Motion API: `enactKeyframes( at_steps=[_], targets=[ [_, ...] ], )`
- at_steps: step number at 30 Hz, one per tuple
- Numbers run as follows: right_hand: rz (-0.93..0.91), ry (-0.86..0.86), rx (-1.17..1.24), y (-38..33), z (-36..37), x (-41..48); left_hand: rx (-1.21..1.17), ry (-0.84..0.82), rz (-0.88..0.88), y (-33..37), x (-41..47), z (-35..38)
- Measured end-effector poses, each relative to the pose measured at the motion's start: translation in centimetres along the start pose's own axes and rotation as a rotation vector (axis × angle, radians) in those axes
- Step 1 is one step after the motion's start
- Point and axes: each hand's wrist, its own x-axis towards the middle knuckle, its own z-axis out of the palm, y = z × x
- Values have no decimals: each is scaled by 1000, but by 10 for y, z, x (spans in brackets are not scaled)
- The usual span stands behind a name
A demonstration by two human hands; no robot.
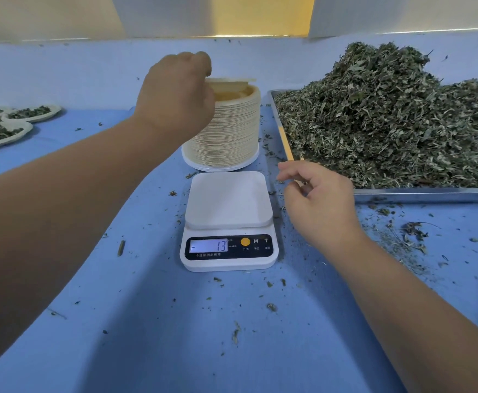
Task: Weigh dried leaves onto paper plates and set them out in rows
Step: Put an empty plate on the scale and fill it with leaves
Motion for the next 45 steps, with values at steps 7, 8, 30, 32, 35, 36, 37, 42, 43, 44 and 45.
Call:
enactKeyframes(
  at_steps=[7, 8, 30, 32, 35, 36, 37, 42, 43, 44, 45],
  targets=[
    [38, -18, 6, -3, -2, 0, -354, 213, -173, -5, -33, -2],
    [37, -18, 26, -4, -2, 0, -417, 258, -186, -3, -39, -3],
    [74, -150, -39, -3, 3, -4, -568, -143, -395, -7, -154, 19],
    [120, -184, -37, -2, 3, -4, -503, -219, -380, -8, -152, 17],
    [180, -203, -51, -2, 3, -3, -467, -329, -418, -9, -150, 15],
    [185, -203, -54, -1, 3, -3, -470, -352, -417, -10, -151, 15],
    [186, -204, -54, -1, 3, -2, -474, -371, -413, -11, -150, 14],
    [178, -178, -55, -5, 2, -4, -488, -475, -407, -25, -151, 16],
    [171, -167, -66, -6, 2, -4, -491, -492, -419, -27, -154, 16],
    [161, -151, -77, -7, 2, -5, -510, -494, -448, -27, -156, 16],
    [143, -132, -86, -7, 1, -5, -556, -467, -504, -27, -156, 16]
  ],
)
